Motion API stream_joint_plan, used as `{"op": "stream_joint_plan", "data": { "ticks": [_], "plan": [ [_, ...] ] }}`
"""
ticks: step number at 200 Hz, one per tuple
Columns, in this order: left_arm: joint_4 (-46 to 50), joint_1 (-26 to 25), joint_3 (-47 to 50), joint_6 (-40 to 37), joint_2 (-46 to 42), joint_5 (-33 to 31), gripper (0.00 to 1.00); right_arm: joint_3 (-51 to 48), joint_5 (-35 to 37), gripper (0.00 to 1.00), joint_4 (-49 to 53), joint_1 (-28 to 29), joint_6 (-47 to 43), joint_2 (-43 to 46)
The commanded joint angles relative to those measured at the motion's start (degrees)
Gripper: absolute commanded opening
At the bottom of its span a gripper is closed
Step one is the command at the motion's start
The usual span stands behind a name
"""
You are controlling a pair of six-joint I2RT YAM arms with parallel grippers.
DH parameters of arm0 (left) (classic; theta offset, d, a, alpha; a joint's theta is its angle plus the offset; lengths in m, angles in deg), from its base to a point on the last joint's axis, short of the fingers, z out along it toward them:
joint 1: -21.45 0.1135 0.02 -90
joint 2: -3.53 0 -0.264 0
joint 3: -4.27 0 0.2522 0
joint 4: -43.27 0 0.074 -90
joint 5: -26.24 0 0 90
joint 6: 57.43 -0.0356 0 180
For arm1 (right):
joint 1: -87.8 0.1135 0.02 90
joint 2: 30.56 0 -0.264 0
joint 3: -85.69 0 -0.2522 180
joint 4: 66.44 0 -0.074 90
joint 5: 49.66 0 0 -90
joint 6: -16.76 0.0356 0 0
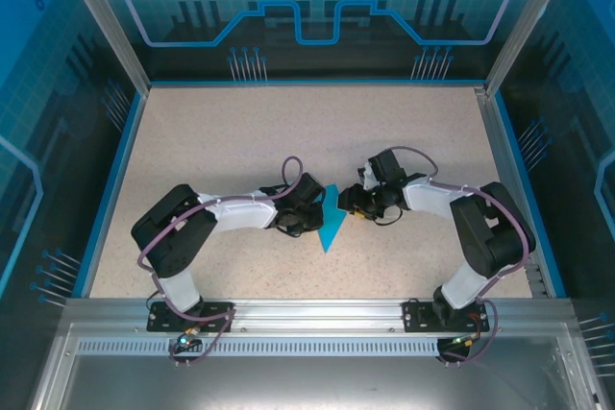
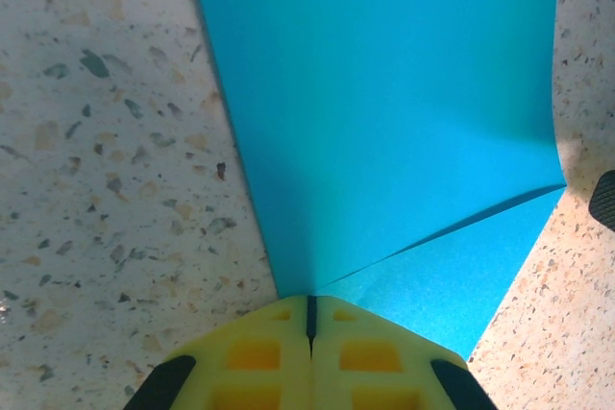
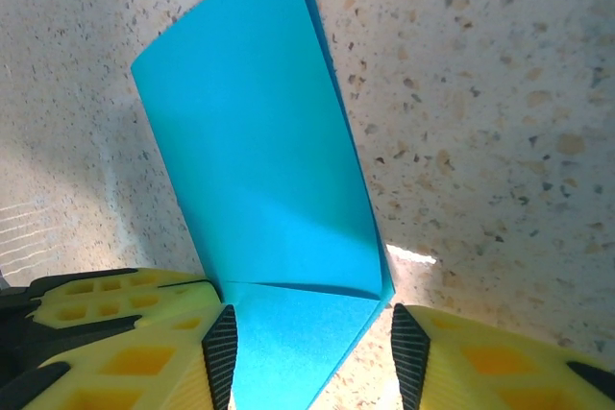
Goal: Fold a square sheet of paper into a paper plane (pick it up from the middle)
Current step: Third fold the triangle at the center of the table, then fourth fold the wing at the center of the table.
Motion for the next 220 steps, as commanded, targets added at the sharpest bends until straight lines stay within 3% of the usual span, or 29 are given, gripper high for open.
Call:
{"op": "stream_joint_plan", "data": {
  "ticks": [1,134,220],
  "plan": [
    [2.2,0.8,1.6,0.6,-0.7,-1.5,0.02,0.6,-2.1,0.49,0.3,0.3,0.3,-1.5],
    [2.4,0.8,2.1,0.6,-1.1,-1.5,0.02,0.9,-6.7,0.46,-2.8,1.5,0.3,-3.8],
    [2.9,1.3,2.1,0.1,-2.2,-1.4,0.03,-0.5,-10.9,0.31,-4.1,1.7,-1.5,-3.7]
  ]
}}
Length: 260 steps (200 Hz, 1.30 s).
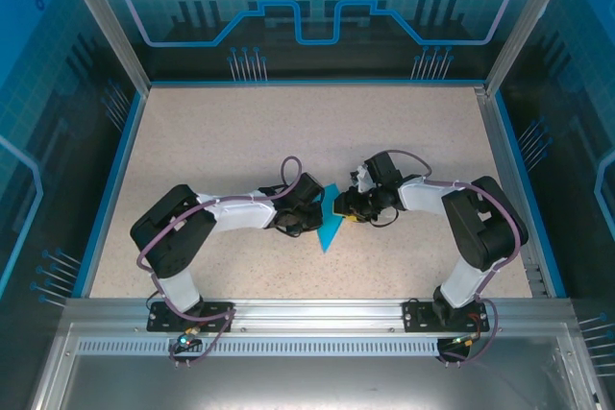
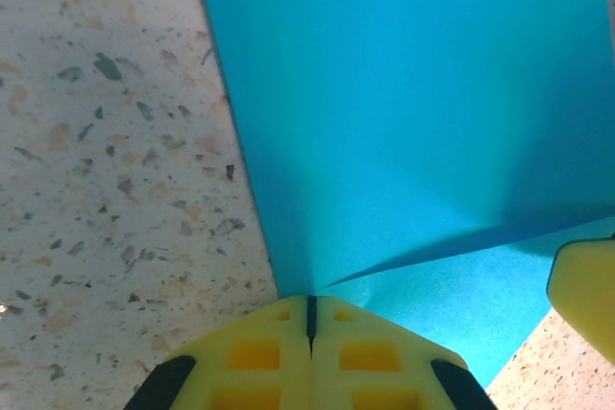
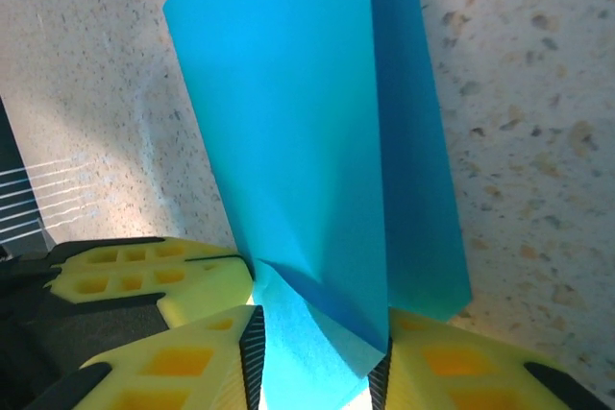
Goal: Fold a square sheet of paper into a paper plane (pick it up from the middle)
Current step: Fourth fold the wing at the center of the table.
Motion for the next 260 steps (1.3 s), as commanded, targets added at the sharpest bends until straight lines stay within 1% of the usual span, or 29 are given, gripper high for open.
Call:
{"op": "stream_joint_plan", "data": {
  "ticks": [1,23,47,56,66,84,102,130,164,180,186,205,229,240,260],
  "plan": [
    [3.1,1.0,1.6,0.1,-1.8,-1.3,0.03,-0.5,-3.6,0.31,-0.9,0.7,-1.2,-0.6],
    [3.6,1.2,1.4,-0.5,-2.5,-1.2,0.03,-0.2,-4.7,0.25,-1.5,0.8,-1.1,-1.4],
    [4.8,1.8,0.7,-1.7,-3.6,-1.0,0.05,-0.3,-4.2,0.11,-1.9,0.8,-0.6,-1.6],
    [5.3,2.2,0.4,-2.3,-4.5,-0.9,0.06,-0.4,-3.5,0.08,-2.2,0.9,0.0,-1.1],
    [6.1,2.5,0.0,-3.0,-5.6,-0.9,0.07,-0.7,-2.4,0.05,-2.5,0.8,0.6,-0.1],
    [7.6,3.2,-0.4,-4.1,-8.4,-1.2,0.11,-0.8,-0.2,0.02,-2.3,0.8,1.9,2.6],
    [9.2,3.9,-0.8,-5.5,-11.4,-1.4,0.18,-0.6,2.8,0.01,-0.7,0.9,2.8,6.3],
    [11.5,4.6,-0.8,-7.6,-16.6,-2.3,0.33,0.7,9.4,0.0,4.7,1.9,3.6,13.1],
    [14.1,5.4,-0.6,-10.0,-23.3,-4.5,0.53,4.1,20.3,0.0,12.1,4.9,5.6,21.1],
    [14.9,5.7,-0.8,-11.5,-26.2,-5.3,0.61,4.3,24.0,0.0,13.7,6.3,7.6,23.5],
    [15.1,5.7,-0.9,-12.2,-27.0,-5.3,0.63,6.0,25.6,0.0,13.7,6.8,9.1,24.4],
    [14.6,5.7,-1.1,-14.5,-28.8,-5.4,0.69,6.0,28.5,0.0,12.0,8.6,13.2,25.7],
    [11.4,5.7,-0.8,-18.5,-28.7,-3.6,0.72,5.9,33.5,0.0,9.4,11.1,21.3,24.9],
    [8.2,5.8,0.2,-21.0,-28.0,-1.6,0.74,6.3,36.3,0.0,9.3,12.4,24.6,23.7],
    [0.4,5.7,3.0,-25.5,-27.3,2.1,0.81,6.6,39.3,0.0,9.3,13.5,32.3,20.1]
  ]
}}
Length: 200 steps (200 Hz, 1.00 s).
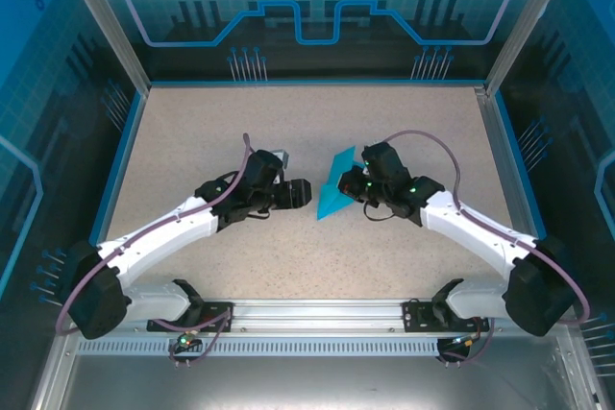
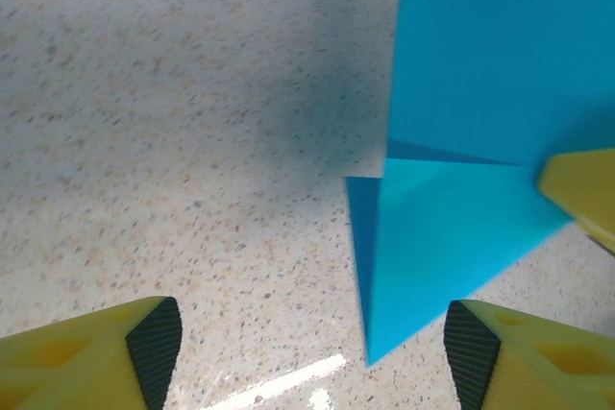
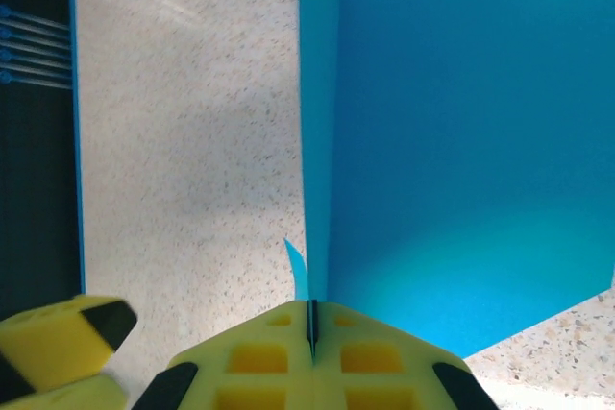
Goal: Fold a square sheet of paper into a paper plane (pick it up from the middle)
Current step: Fourth fold the wing at the center of the table.
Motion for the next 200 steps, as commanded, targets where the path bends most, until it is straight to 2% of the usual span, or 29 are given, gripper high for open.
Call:
{"op": "stream_joint_plan", "data": {
  "ticks": [1,33,51,87,108,117,132,152,173,200],
  "plan": [
    [-9.7,0.3,2.8,-7.9,0.9,4.6,0.81,1.3,7.3,0.0,-0.3,1.7,11.8,-3.8],
    [-20.3,0.3,8.4,-12.3,2.5,1.8,0.94,2.0,10.1,0.0,0.3,3.7,21.5,-9.5],
    [-24.7,0.2,11.0,-13.9,3.9,1.4,0.98,3.0,10.5,0.0,2.6,4.6,25.8,-12.1],
    [-32.7,-0.4,16.8,-18.8,5.6,1.8,0.98,3.7,8.0,0.0,5.9,5.3,31.6,-15.1],
    [-30.7,-0.4,16.9,-20.2,6.1,2.7,0.99,5.1,7.4,0.0,9.9,5.3,33.1,-15.5],
    [-31.0,-0.5,16.9,-21.9,6.8,5.2,0.98,5.3,7.1,0.0,11.1,5.3,33.8,-15.4],
    [-37.4,-0.5,19.9,-23.4,7.4,8.7,0.95,5.7,6.5,0.0,12.3,5.3,34.7,-15.3],
    [-45.6,-0.8,24.1,-25.5,8.1,9.7,0.9,6.5,5.5,0.0,13.5,5.1,35.3,-15.6],
    [-49.9,-1.6,25.6,-29.8,9.9,11.9,0.82,7.5,3.6,0.0,14.2,4.4,35.7,-16.5],
    [-54.1,-3.6,26.0,-33.7,12.7,11.9,0.77,8.4,1.3,0.0,14.3,3.5,35.9,-17.6]
  ]
}}
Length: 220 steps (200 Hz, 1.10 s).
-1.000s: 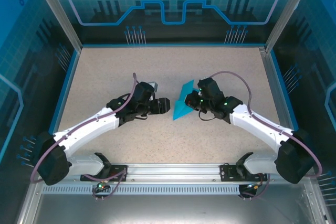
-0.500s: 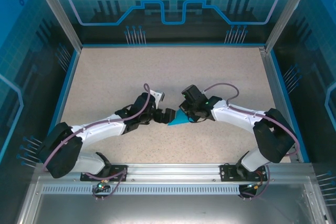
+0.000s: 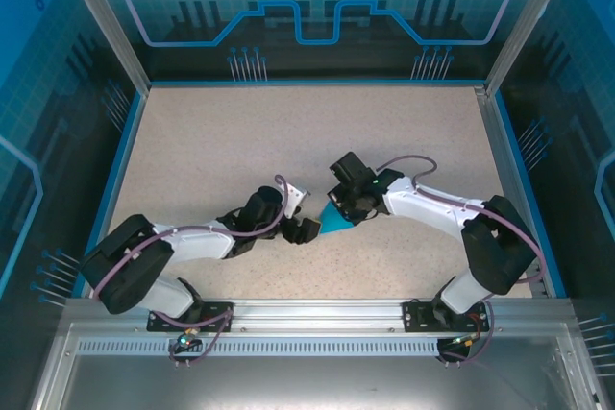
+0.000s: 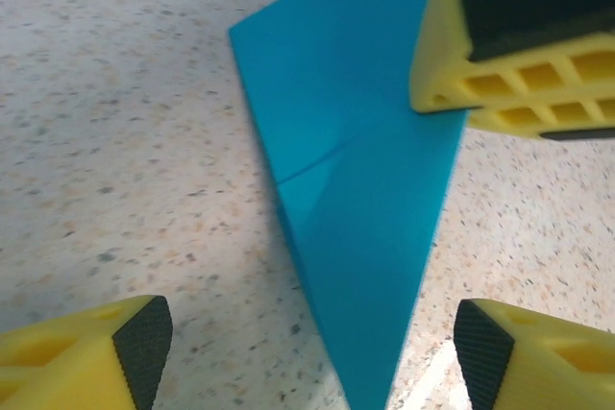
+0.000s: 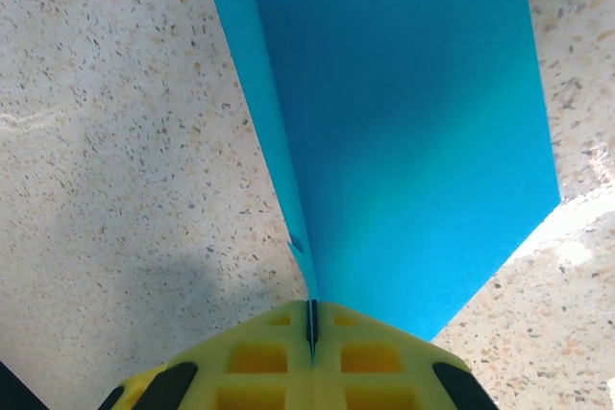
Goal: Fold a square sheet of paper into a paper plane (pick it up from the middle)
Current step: Fourth fold the wing at the center of the table.
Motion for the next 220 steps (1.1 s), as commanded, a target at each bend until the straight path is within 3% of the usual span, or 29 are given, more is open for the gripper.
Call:
{"op": "stream_joint_plan", "data": {
  "ticks": [1,81,169,196,220],
  "plan": [
    [-9.0,-1.7,0.7,-6.2,2.0,2.6,0.76,1.9,-2.6,0.0,2.6,-0.8,1.6,-1.6],
    [-16.7,-2.6,0.8,-11.5,8.3,2.2,0.44,1.6,-5.8,0.0,2.1,-2.5,1.2,-2.0],
    [-15.7,-2.6,-0.1,-11.4,10.2,2.7,0.22,1.7,-8.4,0.06,1.2,-3.4,-0.6,-2.2],
    [-15.2,-2.6,-0.2,-10.5,10.5,3.3,0.18,2.0,-8.2,0.17,1.7,-4.2,-2.9,-1.0],
    [-15.0,-2.6,-0.1,-8.6,11.0,4.2,0.17,1.9,-8.4,0.39,1.8,-5.9,-9.2,1.1]
  ]
}}
